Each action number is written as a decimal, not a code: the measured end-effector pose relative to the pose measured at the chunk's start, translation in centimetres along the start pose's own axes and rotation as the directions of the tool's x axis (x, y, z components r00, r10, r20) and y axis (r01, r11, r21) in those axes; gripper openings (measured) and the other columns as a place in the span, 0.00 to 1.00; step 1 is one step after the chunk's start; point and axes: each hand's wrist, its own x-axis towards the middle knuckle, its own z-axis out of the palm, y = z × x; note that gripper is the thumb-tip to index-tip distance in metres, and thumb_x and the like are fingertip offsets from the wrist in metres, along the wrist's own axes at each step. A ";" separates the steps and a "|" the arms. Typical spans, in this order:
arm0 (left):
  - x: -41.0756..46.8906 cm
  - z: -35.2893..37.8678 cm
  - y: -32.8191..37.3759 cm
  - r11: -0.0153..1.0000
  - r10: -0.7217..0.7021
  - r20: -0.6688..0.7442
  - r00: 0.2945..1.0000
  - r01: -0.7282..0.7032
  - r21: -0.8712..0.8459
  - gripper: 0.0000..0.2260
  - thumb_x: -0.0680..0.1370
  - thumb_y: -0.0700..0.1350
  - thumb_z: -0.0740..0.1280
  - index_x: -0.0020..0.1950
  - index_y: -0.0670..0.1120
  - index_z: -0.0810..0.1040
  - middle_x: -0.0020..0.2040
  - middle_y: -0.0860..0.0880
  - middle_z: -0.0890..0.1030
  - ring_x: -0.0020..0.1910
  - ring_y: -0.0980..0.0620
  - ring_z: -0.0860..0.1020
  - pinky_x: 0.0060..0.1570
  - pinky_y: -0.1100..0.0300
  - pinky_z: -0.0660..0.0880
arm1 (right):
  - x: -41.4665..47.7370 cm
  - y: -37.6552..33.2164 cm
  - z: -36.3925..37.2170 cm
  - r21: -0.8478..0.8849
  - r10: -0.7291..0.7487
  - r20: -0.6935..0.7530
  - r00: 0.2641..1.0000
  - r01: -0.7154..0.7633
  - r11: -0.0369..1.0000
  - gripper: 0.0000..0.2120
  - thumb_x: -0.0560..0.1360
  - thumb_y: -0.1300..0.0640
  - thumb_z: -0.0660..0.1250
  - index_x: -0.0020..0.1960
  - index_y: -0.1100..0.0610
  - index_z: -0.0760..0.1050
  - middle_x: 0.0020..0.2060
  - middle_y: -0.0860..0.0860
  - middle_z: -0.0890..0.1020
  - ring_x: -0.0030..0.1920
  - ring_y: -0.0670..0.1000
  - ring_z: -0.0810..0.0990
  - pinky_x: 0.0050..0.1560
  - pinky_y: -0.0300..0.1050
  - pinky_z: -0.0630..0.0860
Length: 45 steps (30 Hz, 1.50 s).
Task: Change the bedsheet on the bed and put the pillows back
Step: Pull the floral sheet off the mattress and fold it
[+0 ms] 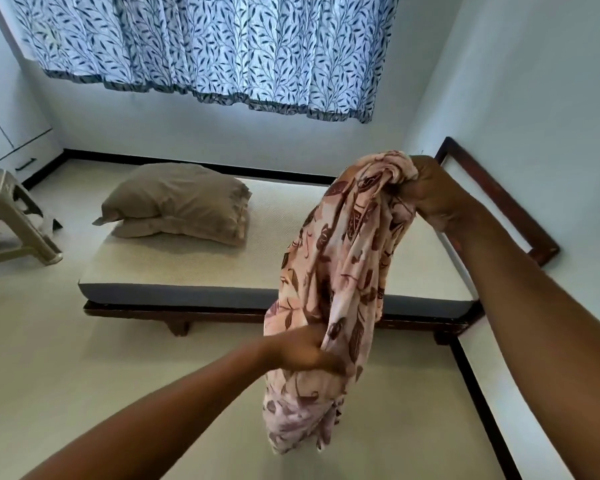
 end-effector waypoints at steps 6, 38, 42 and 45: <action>0.3 -1.2 -3.4 0.829 -0.456 0.063 0.888 0.398 0.392 0.22 0.78 0.52 0.71 0.69 0.45 0.76 0.65 0.44 0.79 0.64 0.44 0.76 0.57 0.59 0.71 | -1.4 1.8 -2.8 0.040 0.083 -0.121 0.989 -0.079 0.996 0.15 0.76 0.75 0.64 0.59 0.64 0.79 0.46 0.48 0.87 0.48 0.47 0.85 0.51 0.41 0.81; -16.5 -27.3 -4.0 0.578 0.194 -0.867 0.459 0.660 0.479 0.44 0.73 0.50 0.77 0.82 0.47 0.55 0.48 0.32 0.83 0.45 0.31 0.81 0.43 0.45 0.76 | 8.5 5.1 -0.9 -0.802 0.002 -0.386 0.923 -0.337 0.493 0.05 0.67 0.59 0.65 0.40 0.49 0.73 0.45 0.61 0.84 0.49 0.64 0.82 0.42 0.46 0.70; -14.4 -27.9 -3.8 0.371 0.322 -0.768 0.554 0.672 0.641 0.08 0.71 0.48 0.77 0.46 0.46 0.86 0.39 0.41 0.82 0.42 0.38 0.80 0.44 0.48 0.76 | 7.7 5.2 -1.9 -0.774 0.121 -0.322 0.939 -0.334 0.538 0.08 0.68 0.61 0.65 0.45 0.56 0.80 0.47 0.62 0.84 0.50 0.62 0.81 0.42 0.45 0.68; -13.2 -29.0 -3.9 0.367 0.555 -0.623 0.551 0.509 0.778 0.09 0.66 0.50 0.78 0.42 0.47 0.87 0.55 0.41 0.79 0.61 0.42 0.70 0.52 0.44 0.65 | 7.4 4.0 -5.5 -0.669 0.482 -0.114 0.869 -0.426 0.610 0.09 0.68 0.64 0.68 0.47 0.65 0.80 0.45 0.62 0.82 0.48 0.59 0.79 0.42 0.47 0.73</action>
